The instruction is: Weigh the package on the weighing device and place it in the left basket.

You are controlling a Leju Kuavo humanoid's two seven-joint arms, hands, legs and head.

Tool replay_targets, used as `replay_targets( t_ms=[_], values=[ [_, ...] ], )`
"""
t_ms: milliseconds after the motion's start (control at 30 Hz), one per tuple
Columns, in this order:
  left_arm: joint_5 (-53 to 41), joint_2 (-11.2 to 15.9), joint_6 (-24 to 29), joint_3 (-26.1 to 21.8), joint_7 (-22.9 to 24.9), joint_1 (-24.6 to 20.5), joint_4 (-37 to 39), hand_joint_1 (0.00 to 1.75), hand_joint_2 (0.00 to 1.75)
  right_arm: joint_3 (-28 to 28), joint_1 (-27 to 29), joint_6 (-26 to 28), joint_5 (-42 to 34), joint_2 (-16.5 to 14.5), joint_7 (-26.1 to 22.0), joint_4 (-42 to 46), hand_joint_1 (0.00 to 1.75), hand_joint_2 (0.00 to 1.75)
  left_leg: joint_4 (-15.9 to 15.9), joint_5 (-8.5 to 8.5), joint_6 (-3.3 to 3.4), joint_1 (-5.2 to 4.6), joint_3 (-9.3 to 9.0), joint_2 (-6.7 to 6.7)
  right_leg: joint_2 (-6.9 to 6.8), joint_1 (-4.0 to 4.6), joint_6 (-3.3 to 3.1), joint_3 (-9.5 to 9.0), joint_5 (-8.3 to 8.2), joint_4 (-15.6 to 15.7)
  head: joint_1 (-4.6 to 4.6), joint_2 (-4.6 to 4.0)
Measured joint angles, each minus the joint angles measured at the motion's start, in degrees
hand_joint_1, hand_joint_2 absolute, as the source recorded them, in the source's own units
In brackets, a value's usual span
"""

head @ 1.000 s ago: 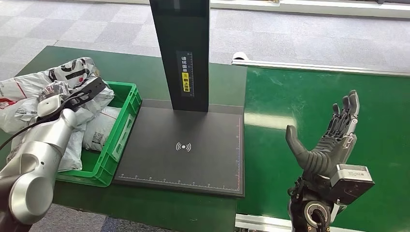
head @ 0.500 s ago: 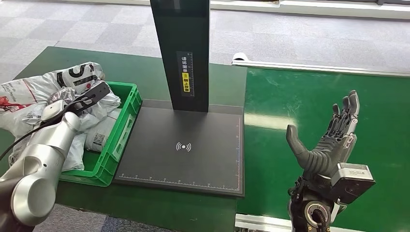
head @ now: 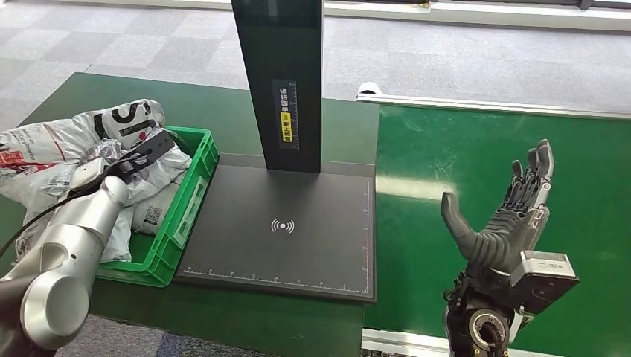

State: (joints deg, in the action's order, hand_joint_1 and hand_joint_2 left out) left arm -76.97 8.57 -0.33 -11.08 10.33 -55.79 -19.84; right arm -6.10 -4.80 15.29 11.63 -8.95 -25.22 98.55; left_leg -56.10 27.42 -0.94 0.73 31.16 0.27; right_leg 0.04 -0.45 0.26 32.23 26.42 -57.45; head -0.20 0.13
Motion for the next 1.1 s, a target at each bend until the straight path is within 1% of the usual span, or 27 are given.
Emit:
replay_targets(
  t_ms=[67, 167, 300, 433, 533, 700, 800, 900, 1000, 1067, 1100],
  values=[
    [3.0, -0.2, 2.8, -1.1, -2.0, 0.2, 0.0, 0.0, 1.75, 0.0, 0.3, 0.5, -0.1, 0.1, 0.0, 0.0, 0.0, 1.75, 0.0, 0.0, 0.0, 0.0, 0.0, 0.0, -0.01, 0.0, 0.0, 0.0, 0.0, 0.0, 0.0, 0.0],
    [7.9, -0.4, 6.9, -3.2, -6.2, 0.5, -0.5, 0.0, 1.75, 0.0, 0.6, 1.3, -0.1, 0.1, 0.0, 0.0, 0.0, 1.75, 0.0, -0.02, -0.01, 0.01, 0.01, 0.0, -0.02, 0.01, 0.0, 0.0, 0.0, 0.0, -0.01, 0.0],
    [13.7, -0.6, 12.1, -4.9, -11.1, 1.8, -3.2, 0.0, 1.75, 0.1, 1.0, 2.0, 0.2, 0.1, 0.0, 0.0, 0.0, 1.75, 0.0, -0.04, -0.01, 0.01, 0.07, 0.0, -0.02, 0.01, 0.0, 0.05, 0.0, 0.0, 0.0, 0.0],
    [16.4, -0.6, 15.2, -5.3, -12.9, 3.2, -6.3, 0.0, 0.0, 0.1, 1.2, 2.4, 0.6, 0.1, 0.0, 0.0, 0.0, 1.75, 0.0, -0.03, -0.01, 0.0, 0.14, 0.01, -0.01, 0.01, 0.0, 0.13, 0.0, 0.0, 0.01, 0.0],
    [18.0, -0.7, 17.2, -4.8, -13.3, 5.3, -10.3, 0.0, 0.0, 0.2, 1.7, 2.8, 0.9, 0.0, 0.0, 0.1, 0.0, 1.75, 0.0, -0.02, -0.02, 0.0, 0.22, 0.02, 0.0, 0.0, 0.0, 0.23, 0.0, 0.0, 0.01, 0.0],
    [19.9, -1.2, 15.2, -2.3, -11.5, 10.8, -19.8, 0.0, 0.0, 0.3, 2.7, 2.8, 1.5, 0.0, -0.1, 0.6, 0.0, 1.75, 0.0, -0.01, -0.03, 0.0, 0.37, 0.02, -0.01, 0.0, 0.0, 0.39, 0.0, 0.0, 0.0, 0.0],
    [20.3, -1.4, 14.5, -1.1, -11.0, 13.1, -24.0, 0.0, 0.0, 0.4, 3.1, 2.8, 1.7, -0.1, -0.2, 0.7, 0.0, 1.75, 0.0, -0.01, -0.02, 0.0, 0.42, 0.02, -0.01, 0.0, 0.0, 0.44, 0.0, 0.0, 0.01, 0.0],
    [23.1, -1.6, 11.8, 0.4, -11.5, 15.8, -28.7, 0.0, 0.0, 0.6, 3.4, 2.5, 2.2, -0.2, -0.4, 0.9, 0.0, 1.75, 0.0, -0.01, -0.02, 0.0, 0.42, 0.02, 0.0, 0.0, 0.0, 0.45, 0.0, 0.0, 0.0, 0.0],
    [28.8, -2.5, 8.3, 2.6, -13.0, 20.2, -36.0, 0.0, 0.0, 1.1, 3.7, 1.9, 2.4, -0.3, -0.7, 1.1, 0.0, 1.75, 0.0, 0.0, -0.02, 0.0, 0.45, 0.02, -0.01, 0.0, 0.0, 0.47, 0.0, 0.0, 0.01, 0.0],
    [31.7, -3.2, 7.3, 4.1, -13.9, 22.8, -40.6, 0.0, 0.0, 1.5, 3.9, 1.5, 2.3, -0.4, -0.7, 1.1, 0.0, 1.75, 0.0, 0.01, -0.02, -0.01, 0.49, 0.02, -0.01, -0.01, 0.01, 0.5, 0.0, 0.0, 0.02, 0.0],
    [34.0, -3.6, 6.5, 4.8, -15.5, 23.9, -42.7, 0.0, 0.44, 1.7, 3.9, 1.2, 2.3, -0.5, -0.7, 1.2, 0.0, 1.75, 0.0, 0.01, -0.02, -0.01, 0.5, 0.02, 0.0, -0.01, 0.01, 0.52, 0.0, 0.0, 0.01, 0.0]
  ],
)
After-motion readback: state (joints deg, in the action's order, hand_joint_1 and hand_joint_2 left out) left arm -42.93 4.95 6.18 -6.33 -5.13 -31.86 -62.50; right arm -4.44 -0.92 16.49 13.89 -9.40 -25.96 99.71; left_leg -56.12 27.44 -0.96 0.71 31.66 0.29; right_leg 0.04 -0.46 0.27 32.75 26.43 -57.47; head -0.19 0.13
